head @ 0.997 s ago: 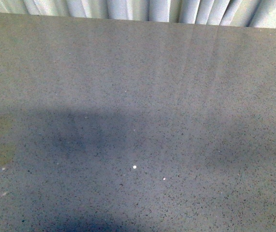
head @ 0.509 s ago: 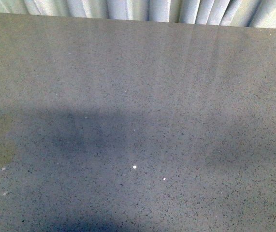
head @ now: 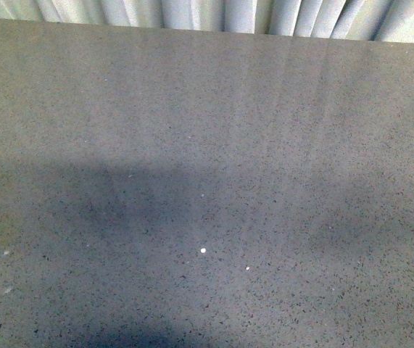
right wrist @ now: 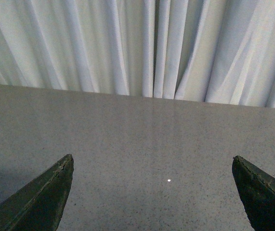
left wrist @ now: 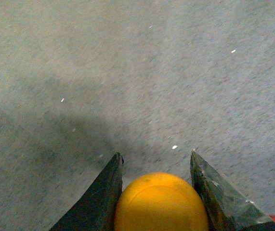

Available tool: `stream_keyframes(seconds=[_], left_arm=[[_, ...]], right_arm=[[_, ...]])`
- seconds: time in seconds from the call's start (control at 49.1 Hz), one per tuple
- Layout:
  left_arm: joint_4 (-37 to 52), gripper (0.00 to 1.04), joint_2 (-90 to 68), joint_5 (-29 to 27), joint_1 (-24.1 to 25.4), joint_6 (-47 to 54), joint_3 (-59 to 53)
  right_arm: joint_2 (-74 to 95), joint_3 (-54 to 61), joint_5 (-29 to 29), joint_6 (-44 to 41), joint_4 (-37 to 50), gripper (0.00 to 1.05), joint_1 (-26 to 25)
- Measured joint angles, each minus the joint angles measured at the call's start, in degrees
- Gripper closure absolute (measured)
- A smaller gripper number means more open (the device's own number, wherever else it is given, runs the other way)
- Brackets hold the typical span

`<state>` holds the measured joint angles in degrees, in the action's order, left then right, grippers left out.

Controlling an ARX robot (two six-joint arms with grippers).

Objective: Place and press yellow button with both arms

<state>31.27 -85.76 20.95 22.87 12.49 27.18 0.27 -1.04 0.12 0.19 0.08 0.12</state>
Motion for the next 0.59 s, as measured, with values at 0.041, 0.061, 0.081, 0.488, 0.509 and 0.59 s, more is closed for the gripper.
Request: stream_keyframes(seconds=[0.041, 0.061, 0.081, 0.488, 0.509, 0.59], left_arm=[[0.02, 0.71, 0.94, -1.03, -3.8, -1.11, 0.31], [0.13, 0.71, 1.14, -1.73, -5.57, -1.49, 0.39], [0.42, 0.71, 1.16, -2.69, -8.33, -2.16, 0.48], [12.87, 0.71, -13.7, -14.43, -40.3, -4.7, 5.4], [13.2, 0.71, -14.69, -14.84, -40.96, -4.76, 5.81], [14.78, 0.71, -19.02, -16.33, -43.74, -5.07, 7.8]], right_arm=[[0.0, 0.0, 0.0, 0.0, 0.0, 0.09, 0.0], [0.0, 0.0, 0.0, 0.0, 0.0, 0.09, 0.0], [0.0, 0.0, 0.0, 0.0, 0.0, 0.09, 0.0], [0.0, 0.0, 0.0, 0.0, 0.0, 0.09, 0.0], [0.0, 0.0, 0.0, 0.0, 0.0, 0.09, 0.0], [0.0, 0.0, 0.0, 0.0, 0.0, 0.09, 0.0]])
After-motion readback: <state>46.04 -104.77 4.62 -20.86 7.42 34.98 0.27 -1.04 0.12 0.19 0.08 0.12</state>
